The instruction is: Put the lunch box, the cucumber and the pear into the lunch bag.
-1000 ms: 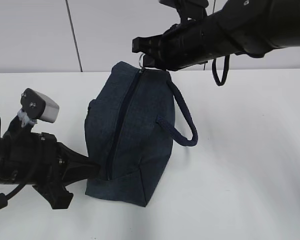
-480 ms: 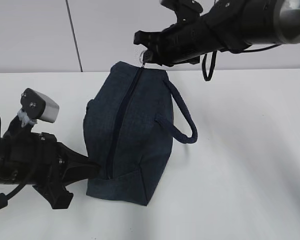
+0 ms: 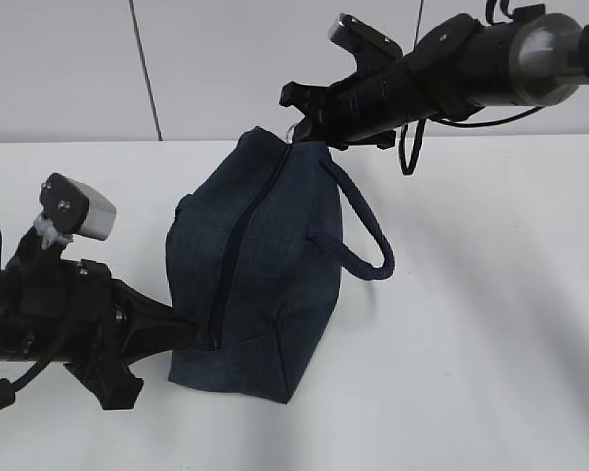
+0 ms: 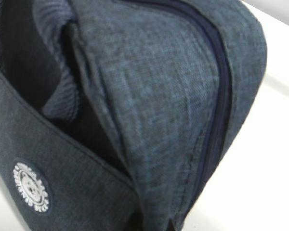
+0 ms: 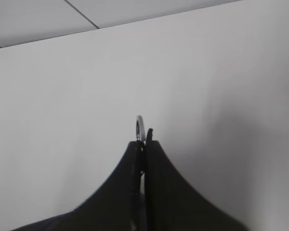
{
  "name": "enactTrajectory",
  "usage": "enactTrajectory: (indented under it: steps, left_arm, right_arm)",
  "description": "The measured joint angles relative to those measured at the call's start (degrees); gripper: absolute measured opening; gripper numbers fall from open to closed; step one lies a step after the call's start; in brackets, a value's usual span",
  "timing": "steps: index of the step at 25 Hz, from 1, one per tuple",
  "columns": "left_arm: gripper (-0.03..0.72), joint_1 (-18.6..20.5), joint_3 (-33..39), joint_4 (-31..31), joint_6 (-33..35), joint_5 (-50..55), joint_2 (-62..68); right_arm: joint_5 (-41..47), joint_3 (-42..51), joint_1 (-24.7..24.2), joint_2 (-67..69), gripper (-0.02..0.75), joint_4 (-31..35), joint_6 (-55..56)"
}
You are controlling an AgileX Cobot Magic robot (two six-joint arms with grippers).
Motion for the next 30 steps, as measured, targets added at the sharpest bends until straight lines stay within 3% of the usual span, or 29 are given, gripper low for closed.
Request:
enactTrajectory:
  steps: [22, 25, 29, 30]
  left_arm:
    - [0.004, 0.0, -0.04, 0.0, 0.0, -0.35, 0.0]
    - [0.034, 0.0, -0.04, 0.0, 0.0, -0.48, 0.0]
    - [0.188, 0.0, 0.01, 0.0, 0.0, -1.43, 0.0]
    - [0.236, 0.0, 0.01, 0.0, 0.0, -1.49, 0.05]
  right_arm:
    - [5.34, -1.6, -3.0, 5.46, 0.005, 3.0, 1.82]
    - [5.42, -1.86, -3.0, 5.54, 0.092, 2.62, 0.97]
    - [5.61, -2.52, -3.14, 5.03, 0.379, 2.26, -2.33]
    - [5.72, -2.52, -3.14, 4.53, 0.408, 2.11, -3.23]
